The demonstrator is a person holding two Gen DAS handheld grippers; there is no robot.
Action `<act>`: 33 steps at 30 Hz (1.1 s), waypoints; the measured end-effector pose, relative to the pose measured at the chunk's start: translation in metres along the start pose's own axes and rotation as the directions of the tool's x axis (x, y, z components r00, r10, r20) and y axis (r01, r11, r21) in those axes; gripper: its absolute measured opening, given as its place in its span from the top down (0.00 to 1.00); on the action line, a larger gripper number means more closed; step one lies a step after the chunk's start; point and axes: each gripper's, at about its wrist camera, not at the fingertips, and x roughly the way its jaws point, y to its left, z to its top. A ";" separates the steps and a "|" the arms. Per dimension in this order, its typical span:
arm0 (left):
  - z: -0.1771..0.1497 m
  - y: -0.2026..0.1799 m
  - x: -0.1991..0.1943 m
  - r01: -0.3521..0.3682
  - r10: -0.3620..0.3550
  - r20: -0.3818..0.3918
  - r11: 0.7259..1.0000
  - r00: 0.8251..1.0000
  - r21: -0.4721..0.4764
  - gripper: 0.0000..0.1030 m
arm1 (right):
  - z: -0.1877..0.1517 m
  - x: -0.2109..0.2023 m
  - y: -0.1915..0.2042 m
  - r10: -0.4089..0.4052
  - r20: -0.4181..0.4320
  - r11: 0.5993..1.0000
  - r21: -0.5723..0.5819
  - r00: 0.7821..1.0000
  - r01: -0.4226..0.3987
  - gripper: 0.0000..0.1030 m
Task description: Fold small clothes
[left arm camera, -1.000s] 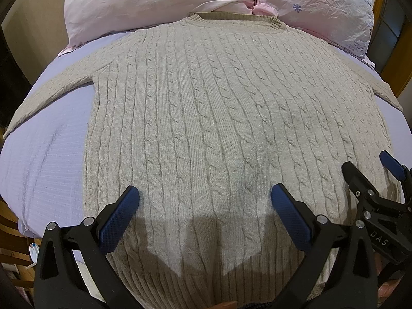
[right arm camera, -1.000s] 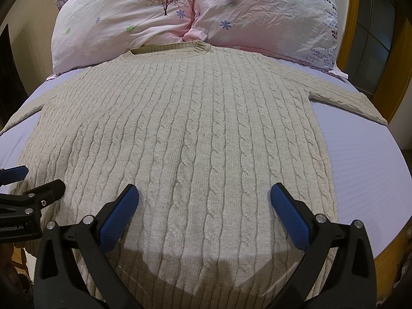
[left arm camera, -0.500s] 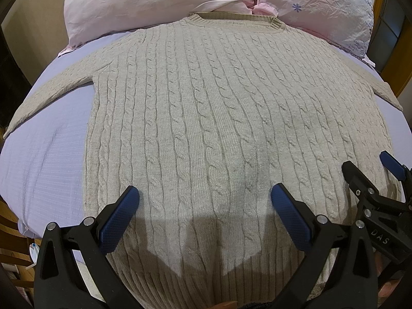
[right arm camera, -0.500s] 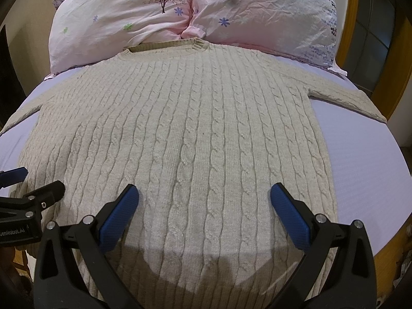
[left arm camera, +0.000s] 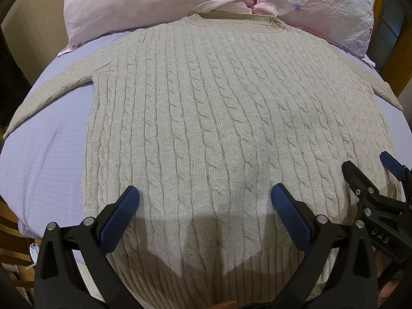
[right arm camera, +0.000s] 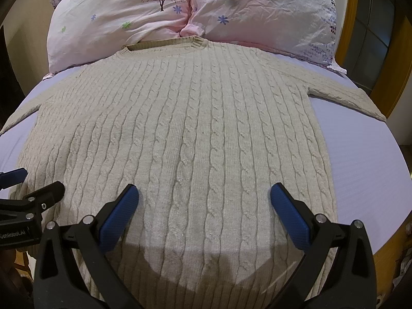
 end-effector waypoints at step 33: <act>0.000 0.000 0.000 0.000 0.000 -0.002 1.000 1.000 0.002 0.01 | -0.001 0.002 0.000 0.005 -0.010 1.000 -0.006 1.000 -0.005 0.02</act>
